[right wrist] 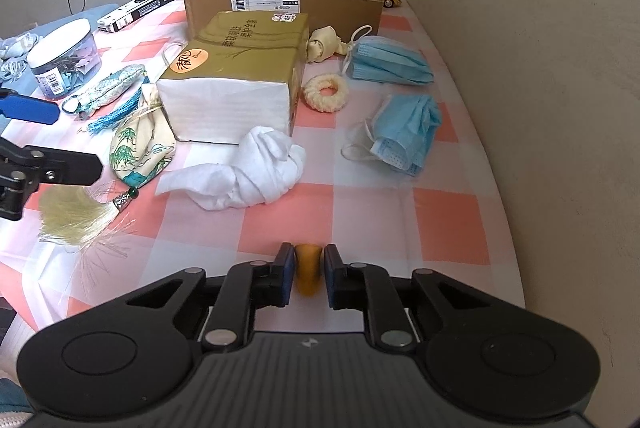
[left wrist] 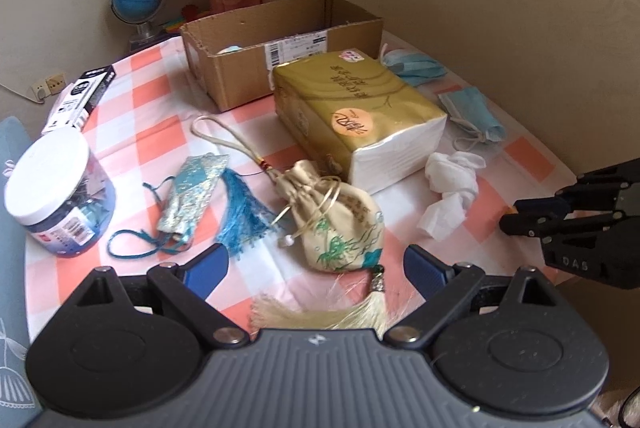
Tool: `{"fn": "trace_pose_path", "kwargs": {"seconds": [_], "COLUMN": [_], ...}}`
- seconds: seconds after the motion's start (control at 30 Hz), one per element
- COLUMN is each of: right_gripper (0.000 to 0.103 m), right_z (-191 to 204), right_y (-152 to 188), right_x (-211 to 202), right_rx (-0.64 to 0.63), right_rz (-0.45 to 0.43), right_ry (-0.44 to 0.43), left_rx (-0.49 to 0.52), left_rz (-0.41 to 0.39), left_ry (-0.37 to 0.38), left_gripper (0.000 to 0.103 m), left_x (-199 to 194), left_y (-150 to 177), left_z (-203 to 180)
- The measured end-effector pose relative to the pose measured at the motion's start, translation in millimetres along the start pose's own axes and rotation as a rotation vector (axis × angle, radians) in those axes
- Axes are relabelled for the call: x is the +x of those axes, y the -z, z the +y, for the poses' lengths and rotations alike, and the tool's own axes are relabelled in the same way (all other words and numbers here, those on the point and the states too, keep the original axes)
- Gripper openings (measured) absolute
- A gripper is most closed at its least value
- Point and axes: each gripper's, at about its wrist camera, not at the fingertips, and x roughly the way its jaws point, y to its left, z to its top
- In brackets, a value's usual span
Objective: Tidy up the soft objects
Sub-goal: 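Grasp the cream bamboo-print drawstring pouch with the left gripper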
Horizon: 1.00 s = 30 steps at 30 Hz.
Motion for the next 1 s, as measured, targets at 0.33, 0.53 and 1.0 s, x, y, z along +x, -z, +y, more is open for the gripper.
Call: {"fn": "trace_pose_path", "kwargs": {"seconds": [0.33, 0.53, 1.0], "right_gripper": [0.017, 0.017, 0.017], "right_z": [1, -3, -8], "right_y": [0, -3, -10], "right_x": [-2, -2, 4], "right_rx": [-0.022, -0.025, -0.021], "right_rz": [-0.005, -0.009, 0.0], "right_ry": [0.009, 0.009, -0.005], "left_rx": [-0.005, -0.002, -0.012], "left_rz": [-0.014, -0.027, 0.018], "left_ry": [0.042, 0.06, 0.02], "left_gripper": [0.078, 0.064, 0.064], "left_x": [12, 25, 58], "left_y": [-4, -8, -17], "left_z": [-4, -10, -11]}}
